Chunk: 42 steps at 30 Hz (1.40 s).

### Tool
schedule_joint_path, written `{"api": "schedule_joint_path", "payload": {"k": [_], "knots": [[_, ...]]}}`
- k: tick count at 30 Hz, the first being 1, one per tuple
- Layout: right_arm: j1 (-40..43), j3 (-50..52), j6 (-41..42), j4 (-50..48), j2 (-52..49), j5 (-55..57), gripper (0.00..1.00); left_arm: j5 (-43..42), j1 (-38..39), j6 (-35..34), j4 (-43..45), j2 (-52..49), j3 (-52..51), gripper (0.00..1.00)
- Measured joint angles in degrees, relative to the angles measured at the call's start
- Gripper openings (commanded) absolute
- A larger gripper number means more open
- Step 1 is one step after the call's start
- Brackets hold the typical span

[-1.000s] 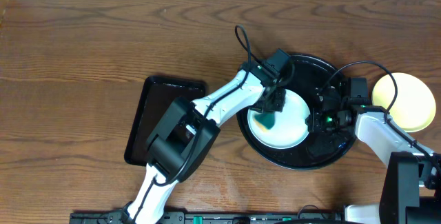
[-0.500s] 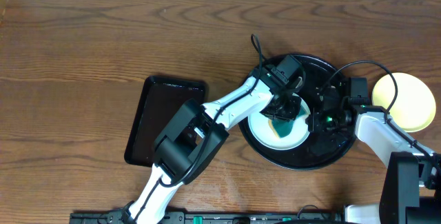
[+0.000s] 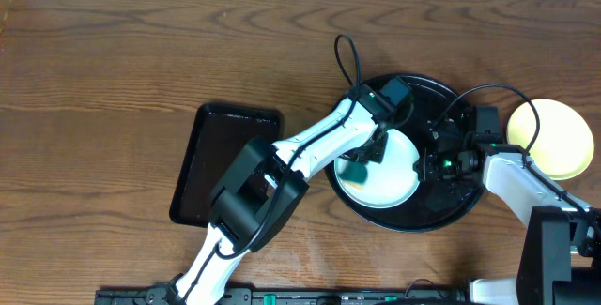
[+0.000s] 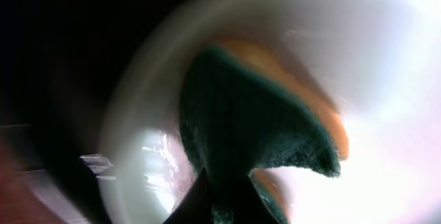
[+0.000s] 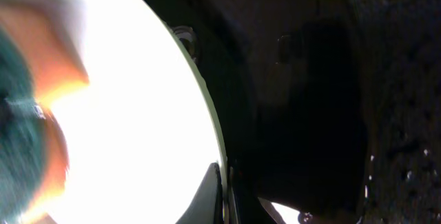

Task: Clean dirty plates on tray and stack at the side
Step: 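Scrub the pale green plate with the left-held sponge, right gripper holding rim, then return the sponge to the small black tray with the left gripper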

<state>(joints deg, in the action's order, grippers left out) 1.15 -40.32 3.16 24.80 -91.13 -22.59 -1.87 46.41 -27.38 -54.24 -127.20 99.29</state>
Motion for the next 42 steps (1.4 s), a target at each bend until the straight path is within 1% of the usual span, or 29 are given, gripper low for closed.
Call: {"api": "schedule_joint_path", "payload": {"k": [4, 7, 11, 14, 18, 22, 25, 29, 30, 33, 36, 40, 42], "knots": [[-0.07, 0.11, 0.04, 0.09, -0.15, -0.81, 0.01, 9.49, 0.7, -0.04, -1.01, 0.02, 0.5, 0.08], [-0.07, 0.11, 0.04, -0.37, -0.33, -1.14, 0.01, 12.07, 0.76, -0.04, -2.27, -0.15, 1.18, 0.08], [-0.07, 0.11, 0.04, -0.44, -0.35, -1.4, 0.01, 11.34, 0.63, -0.04, -5.29, -0.83, 3.74, 0.07], [-0.07, 0.11, 0.04, -0.48, -0.35, -1.4, 0.01, 9.68, 0.04, -0.04, -8.85, -0.96, 6.75, 0.08], [-0.07, 0.11, 0.0, -0.66, -0.35, -1.18, 0.01, 9.55, -1.31, -0.04, -13.49, -0.24, 9.73, 0.08], [-0.07, 0.11, 0.0, -0.94, -0.35, -0.98, 0.01, 9.55, -3.52, 1.07, -19.32, 4.35, 9.77, 0.08], [-0.07, 0.11, -0.02, -1.11, -0.35, -0.98, 0.01, 9.53, -6.12, 3.52, -23.58, 9.99, 9.84, 0.08], [-0.07, 0.2, -0.02, -1.36, -0.35, -0.98, 0.01, 9.55, -12.22, 5.38, -28.28, 16.11, 10.1, 0.08], [-0.07, 0.2, -0.02, -1.4, -0.35, -0.98, 0.02, 9.55, -13.94, 5.46, -28.55, 16.76, 10.05, 0.08], [-0.07, 0.22, -0.2, -1.49, -0.35, -0.96, 0.08, 9.46, -19.89, 6.19, -27.08, 17.49, 7.5, 0.08], [-0.07, 0.26, -0.63, -1.53, -0.37, -0.98, 0.09, 7.82, -24.76, 6.47, -22.91, 17.27, 1.01, 0.08], [-0.07, 0.26, -0.66, -1.53, -0.35, -1.01, 0.08, 3.13, -29.73, 6.56, -15.72, 16.72, -8.0, 0.08], [-0.07, 0.26, -0.68, -1.53, -0.37, -1.01, 0.08, 1.75, -31.41, 6.67, -13.46, 16.61, -11.15, 0.12]]}}
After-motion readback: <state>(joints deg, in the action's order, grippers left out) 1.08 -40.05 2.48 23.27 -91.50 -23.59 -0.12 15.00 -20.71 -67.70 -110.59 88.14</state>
